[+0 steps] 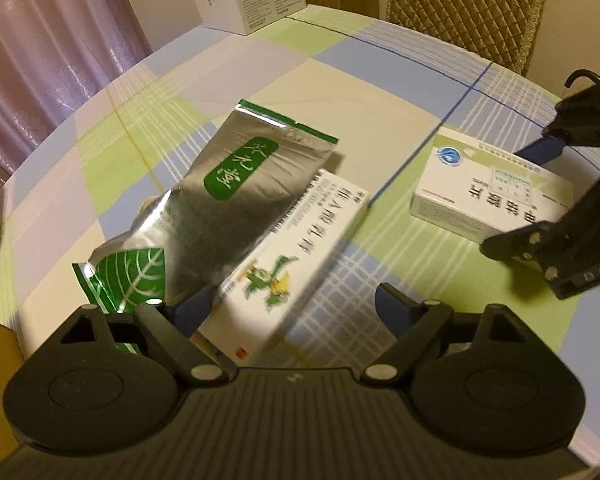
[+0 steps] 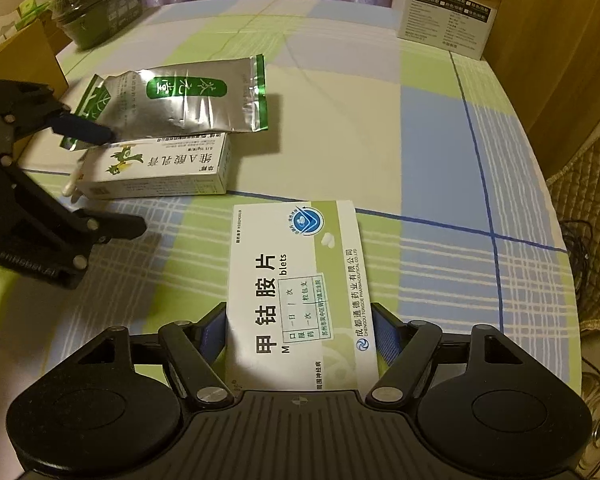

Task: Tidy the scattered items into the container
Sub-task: 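Grasp the white-and-green cream box with the left tool while the right tool holds the medicine box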

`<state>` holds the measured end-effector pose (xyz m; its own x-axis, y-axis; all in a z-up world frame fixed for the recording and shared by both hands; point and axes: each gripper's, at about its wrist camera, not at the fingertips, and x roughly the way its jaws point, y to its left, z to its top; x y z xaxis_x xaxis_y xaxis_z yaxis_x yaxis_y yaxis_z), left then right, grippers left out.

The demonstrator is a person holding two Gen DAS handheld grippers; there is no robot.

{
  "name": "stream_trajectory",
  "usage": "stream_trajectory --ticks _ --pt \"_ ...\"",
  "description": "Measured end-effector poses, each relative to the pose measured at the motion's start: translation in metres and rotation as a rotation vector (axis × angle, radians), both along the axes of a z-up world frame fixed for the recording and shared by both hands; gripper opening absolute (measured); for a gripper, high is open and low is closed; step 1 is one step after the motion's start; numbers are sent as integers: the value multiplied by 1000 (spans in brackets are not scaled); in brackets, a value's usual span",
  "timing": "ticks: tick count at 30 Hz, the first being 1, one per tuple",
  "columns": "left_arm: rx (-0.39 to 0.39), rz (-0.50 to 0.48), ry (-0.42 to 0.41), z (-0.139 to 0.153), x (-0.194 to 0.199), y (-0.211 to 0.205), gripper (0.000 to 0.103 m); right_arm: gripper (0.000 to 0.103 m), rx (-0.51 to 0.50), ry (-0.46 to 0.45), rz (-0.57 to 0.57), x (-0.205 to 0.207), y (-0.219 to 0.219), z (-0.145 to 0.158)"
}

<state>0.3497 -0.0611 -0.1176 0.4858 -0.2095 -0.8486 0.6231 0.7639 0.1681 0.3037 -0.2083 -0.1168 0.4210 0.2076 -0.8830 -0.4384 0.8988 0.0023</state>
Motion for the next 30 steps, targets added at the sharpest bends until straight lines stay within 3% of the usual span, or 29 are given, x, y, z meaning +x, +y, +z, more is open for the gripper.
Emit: stream_trajectory --ticks 3,8,9,11,12,21,23,30 --pt "1 10 49 -7 8 3 87 76 4 1 -6 1 -1 0" --pt "-65 39 117 -10 3 9 86 76 11 5 -11 3 0 1" --pt "-72 30 133 -10 -1 8 84 76 16 8 -12 3 0 1" --pt "-90 23 173 -8 -7 7 69 76 25 14 -13 4 -1 1" --pt "-96 24 187 -6 -10 6 68 76 28 15 -14 4 -1 2" --pt "-133 119 163 -3 11 -8 67 76 35 11 -18 5 -2 2" --pt "-124 130 169 -6 13 -10 38 76 35 8 -20 5 -2 1" --pt "-114 168 205 0 -24 0 34 75 69 22 -35 6 -1 3"
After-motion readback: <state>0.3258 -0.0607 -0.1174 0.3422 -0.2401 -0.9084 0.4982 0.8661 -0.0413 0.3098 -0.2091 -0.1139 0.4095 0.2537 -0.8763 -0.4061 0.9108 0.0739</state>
